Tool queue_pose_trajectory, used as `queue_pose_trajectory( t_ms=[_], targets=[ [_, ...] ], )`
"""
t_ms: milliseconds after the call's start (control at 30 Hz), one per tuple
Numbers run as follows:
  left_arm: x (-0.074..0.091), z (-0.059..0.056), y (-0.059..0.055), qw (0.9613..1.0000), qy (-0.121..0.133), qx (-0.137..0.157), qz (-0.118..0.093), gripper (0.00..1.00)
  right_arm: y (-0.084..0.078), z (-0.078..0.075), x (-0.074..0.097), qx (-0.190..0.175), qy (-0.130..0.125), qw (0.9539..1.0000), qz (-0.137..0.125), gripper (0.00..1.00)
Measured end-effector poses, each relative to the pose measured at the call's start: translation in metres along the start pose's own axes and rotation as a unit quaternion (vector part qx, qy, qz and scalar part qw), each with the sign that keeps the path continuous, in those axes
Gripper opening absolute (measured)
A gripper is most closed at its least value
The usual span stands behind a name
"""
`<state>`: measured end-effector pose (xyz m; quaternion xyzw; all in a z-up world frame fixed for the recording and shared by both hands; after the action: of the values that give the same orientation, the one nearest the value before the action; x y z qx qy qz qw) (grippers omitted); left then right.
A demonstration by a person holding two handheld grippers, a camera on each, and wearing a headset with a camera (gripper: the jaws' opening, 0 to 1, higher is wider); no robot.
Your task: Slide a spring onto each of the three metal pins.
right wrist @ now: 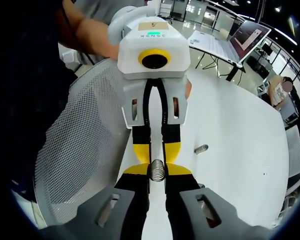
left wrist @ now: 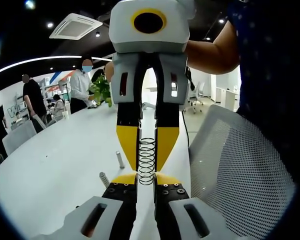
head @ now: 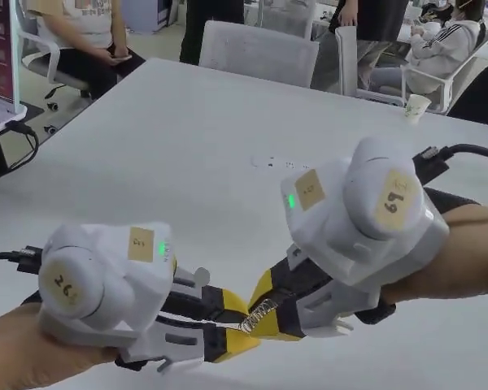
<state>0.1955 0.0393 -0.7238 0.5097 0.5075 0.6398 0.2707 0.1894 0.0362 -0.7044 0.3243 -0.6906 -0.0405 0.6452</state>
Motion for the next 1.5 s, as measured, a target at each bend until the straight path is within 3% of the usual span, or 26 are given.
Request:
queue_pose_trajectory(
  t_ms=[400,567,667,867,1267,1500],
  targets=[
    [0.017,0.009,-0.019,0.9991,0.016,0.038,0.005,0.26,-0.006,-0.006,0.005,-0.006,-0.006,0.9999,0.009,0.08],
    [0.035,0.018,-0.027,0.9971,0.05,0.058,0.0,0.39,-0.014,-0.009,0.009,-0.015,-0.014,0.9997,0.016,0.08],
    [0.05,0.027,-0.035,0.9938,0.08,0.076,-0.005,0.45,-0.017,-0.011,0.013,-0.021,-0.019,0.9995,0.015,0.08],
    [0.068,0.032,-0.04,0.9882,0.116,0.098,-0.021,0.57,-0.028,-0.017,0.021,-0.036,-0.031,0.9987,0.019,0.08],
    [0.073,0.037,-0.041,0.9815,0.147,0.114,-0.046,0.71,-0.052,-0.034,0.043,-0.071,-0.058,0.9953,0.031,0.08],
    [0.074,0.038,-0.046,0.9808,0.155,0.112,-0.04,0.76,-0.071,-0.045,0.055,-0.088,-0.075,0.992,0.052,0.08]
  ],
)
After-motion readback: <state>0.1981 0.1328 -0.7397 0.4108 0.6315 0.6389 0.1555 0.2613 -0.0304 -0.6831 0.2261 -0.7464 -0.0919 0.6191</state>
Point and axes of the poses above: the centre of the closed fingertips' face, and the gripper's own axes: x roughly backward along the fingers, z roughly to its left, y roughly out of its top, the point moved 2 cm from there along x, roughly backward along the fingers, and after that the axes turned 8 degrees about x, right-handed, at the moved point
